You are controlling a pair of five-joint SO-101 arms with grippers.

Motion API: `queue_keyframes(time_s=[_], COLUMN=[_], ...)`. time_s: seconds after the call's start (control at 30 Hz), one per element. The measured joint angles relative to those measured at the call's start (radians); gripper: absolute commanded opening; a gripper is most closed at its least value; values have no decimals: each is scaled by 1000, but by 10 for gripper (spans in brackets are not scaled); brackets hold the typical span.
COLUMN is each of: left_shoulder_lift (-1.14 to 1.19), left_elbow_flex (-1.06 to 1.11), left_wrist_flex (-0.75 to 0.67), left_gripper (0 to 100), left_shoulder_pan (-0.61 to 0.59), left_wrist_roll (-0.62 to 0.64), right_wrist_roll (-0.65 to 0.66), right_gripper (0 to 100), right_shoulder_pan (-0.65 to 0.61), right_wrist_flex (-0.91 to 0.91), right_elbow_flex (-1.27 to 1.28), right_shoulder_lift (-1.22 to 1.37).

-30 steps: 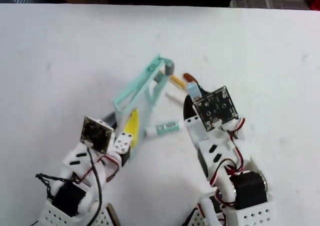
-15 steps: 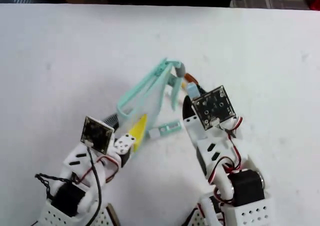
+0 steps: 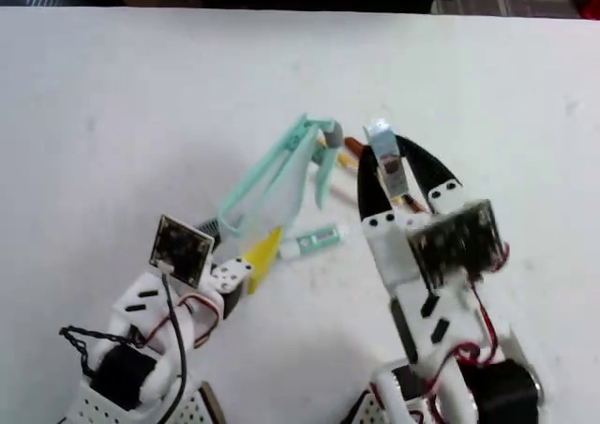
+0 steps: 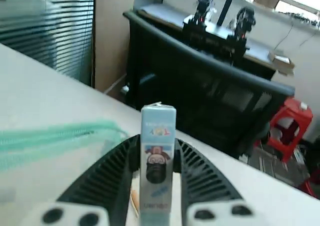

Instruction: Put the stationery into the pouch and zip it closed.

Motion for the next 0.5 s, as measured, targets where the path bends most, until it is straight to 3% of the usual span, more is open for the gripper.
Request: queue_keyframes(time_s=[0.23, 0.4, 0.5], left_shoulder_lift=[0, 0, 0], left_elbow_flex=[0, 0, 0], left_wrist_flex=[2, 2, 2], left_gripper=[215, 215, 215], left_shoulder_pan=[0, 0, 0], left_wrist_roll=[0, 0, 0], right_wrist_roll=[0, 0, -68], right_gripper=[17, 17, 17], right_shoulder_pan=[-261, -381, -414], right_wrist_flex=[-8, -11, -28], right_elbow_flex=[-222, -308, -322], right_shoulder_lift=[109, 299, 397])
